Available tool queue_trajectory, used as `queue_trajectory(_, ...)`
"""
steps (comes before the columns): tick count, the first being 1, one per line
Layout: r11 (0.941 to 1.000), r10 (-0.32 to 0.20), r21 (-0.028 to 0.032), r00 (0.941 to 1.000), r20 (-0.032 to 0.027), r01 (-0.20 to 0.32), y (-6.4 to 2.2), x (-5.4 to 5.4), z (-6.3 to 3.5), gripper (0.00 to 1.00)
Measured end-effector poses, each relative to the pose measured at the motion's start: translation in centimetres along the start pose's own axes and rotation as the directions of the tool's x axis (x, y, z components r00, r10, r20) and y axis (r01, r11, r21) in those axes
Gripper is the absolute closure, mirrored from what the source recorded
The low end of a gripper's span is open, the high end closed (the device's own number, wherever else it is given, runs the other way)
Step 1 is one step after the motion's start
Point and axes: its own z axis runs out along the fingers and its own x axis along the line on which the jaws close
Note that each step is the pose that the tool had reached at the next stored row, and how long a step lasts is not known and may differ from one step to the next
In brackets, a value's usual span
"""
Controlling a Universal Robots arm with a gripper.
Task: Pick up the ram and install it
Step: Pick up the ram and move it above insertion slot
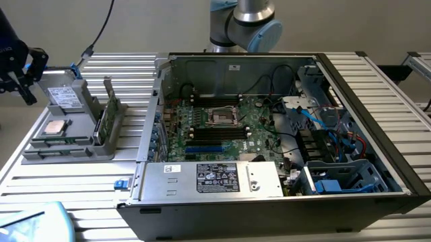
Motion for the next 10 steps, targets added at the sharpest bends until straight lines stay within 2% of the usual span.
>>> queue_trajectory(5,0.996,-0.09,0.0034,0.996,-0.0054,0.09,-0.02,-0.01,0.31,0.9)
queue_trajectory(10,0.9835,-0.181,0.0063,0.9835,-0.0113,0.181,-0.04,-0.03,0.63,0.9)
